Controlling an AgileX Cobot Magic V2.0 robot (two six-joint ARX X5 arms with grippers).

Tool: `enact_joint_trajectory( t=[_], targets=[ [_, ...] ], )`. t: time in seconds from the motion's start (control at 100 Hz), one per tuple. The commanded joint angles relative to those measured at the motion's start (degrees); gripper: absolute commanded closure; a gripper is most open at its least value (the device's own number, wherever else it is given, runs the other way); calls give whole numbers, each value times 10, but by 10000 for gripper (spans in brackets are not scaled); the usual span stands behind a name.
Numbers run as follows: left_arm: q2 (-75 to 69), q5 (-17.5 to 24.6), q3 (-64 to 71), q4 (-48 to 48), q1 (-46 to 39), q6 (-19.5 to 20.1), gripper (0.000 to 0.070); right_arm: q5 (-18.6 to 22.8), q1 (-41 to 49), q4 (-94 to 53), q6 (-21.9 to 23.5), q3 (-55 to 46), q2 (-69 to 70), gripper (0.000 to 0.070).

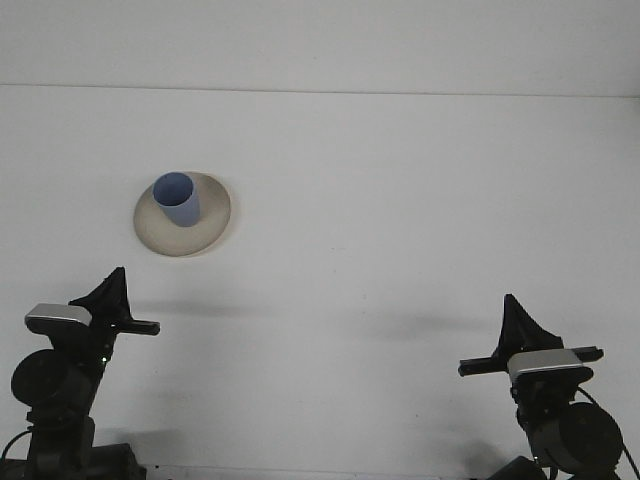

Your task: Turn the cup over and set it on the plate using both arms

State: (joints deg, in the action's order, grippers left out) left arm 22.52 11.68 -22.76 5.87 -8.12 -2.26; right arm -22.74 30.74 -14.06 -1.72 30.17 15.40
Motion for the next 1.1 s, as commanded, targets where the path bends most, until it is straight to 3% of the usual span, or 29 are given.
enact_joint_trajectory(
  t=[0.0,0.83,0.88,1.01,1.09],
  targets=[
    [-3,-2,-7,6,-1,-15,689,-2,3,4,-2,2,0,699],
    [-42,-4,3,4,7,-8,688,2,3,8,-2,2,0,699],
    [-54,-24,18,8,24,-4,688,2,3,8,-2,2,0,699],
    [-94,-123,85,38,91,7,688,2,3,8,-2,2,0,699],
    [-122,-137,118,37,114,-2,688,2,3,8,-2,2,0,699]
  ],
)
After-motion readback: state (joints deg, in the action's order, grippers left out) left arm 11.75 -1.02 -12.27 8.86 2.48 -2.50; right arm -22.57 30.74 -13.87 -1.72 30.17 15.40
